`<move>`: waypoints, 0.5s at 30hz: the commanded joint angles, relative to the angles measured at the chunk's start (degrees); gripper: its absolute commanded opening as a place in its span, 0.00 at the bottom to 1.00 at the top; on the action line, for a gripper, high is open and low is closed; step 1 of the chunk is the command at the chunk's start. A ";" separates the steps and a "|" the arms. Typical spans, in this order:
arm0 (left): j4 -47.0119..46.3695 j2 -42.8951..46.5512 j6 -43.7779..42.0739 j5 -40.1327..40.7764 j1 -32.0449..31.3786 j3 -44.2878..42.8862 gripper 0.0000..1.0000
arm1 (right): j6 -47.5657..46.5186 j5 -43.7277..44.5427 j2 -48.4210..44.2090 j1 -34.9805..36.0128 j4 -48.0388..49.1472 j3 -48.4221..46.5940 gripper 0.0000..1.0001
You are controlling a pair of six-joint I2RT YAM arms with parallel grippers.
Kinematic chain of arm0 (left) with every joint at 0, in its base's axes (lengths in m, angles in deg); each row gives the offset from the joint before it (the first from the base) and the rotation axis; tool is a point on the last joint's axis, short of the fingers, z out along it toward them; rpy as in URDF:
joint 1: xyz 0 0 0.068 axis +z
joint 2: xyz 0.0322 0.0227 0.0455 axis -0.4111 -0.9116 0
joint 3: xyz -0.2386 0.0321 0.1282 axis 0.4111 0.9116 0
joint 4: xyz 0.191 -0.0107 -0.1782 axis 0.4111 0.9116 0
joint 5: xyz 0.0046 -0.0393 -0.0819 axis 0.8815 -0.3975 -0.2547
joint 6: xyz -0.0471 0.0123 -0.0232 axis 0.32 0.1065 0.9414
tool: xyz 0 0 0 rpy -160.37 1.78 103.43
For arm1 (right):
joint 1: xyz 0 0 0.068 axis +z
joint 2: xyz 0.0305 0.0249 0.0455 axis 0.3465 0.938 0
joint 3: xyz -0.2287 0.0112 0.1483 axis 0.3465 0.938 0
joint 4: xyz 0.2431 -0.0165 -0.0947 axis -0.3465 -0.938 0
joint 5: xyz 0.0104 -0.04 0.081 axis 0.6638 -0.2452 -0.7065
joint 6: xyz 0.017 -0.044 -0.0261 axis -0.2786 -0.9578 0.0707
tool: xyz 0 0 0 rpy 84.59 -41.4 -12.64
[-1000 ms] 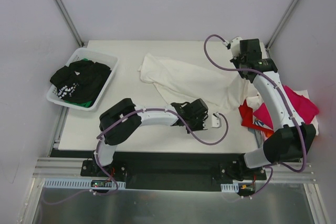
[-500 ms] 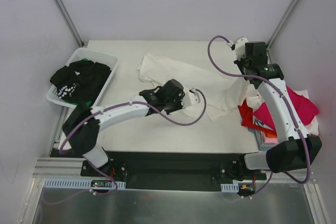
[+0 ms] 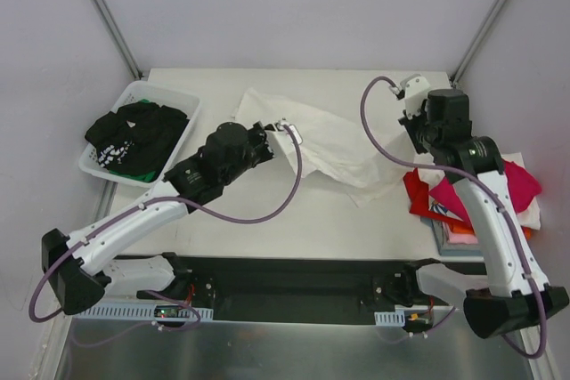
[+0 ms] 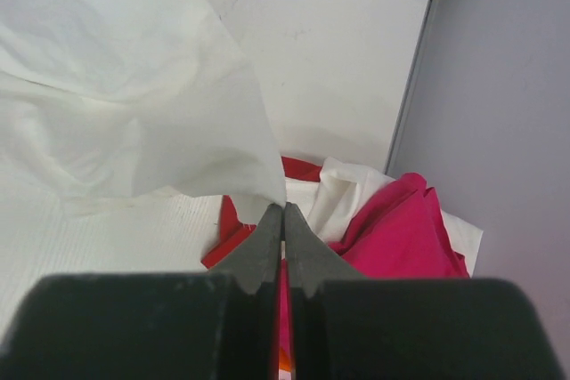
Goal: Fold and stack the t-shirts
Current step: Flatten out the tshirt
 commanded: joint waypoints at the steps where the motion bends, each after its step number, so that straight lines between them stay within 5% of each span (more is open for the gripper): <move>1: -9.29 7.92 -6.26 6.87 1.79 2.69 0.00 | 1.93 -3.13 -10.38 1.12 -1.69 -0.75 0.01; 15: -14.66 16.12 -13.65 20.76 7.34 -7.85 0.00 | -3.51 6.44 -17.26 1.21 -0.82 -10.77 0.01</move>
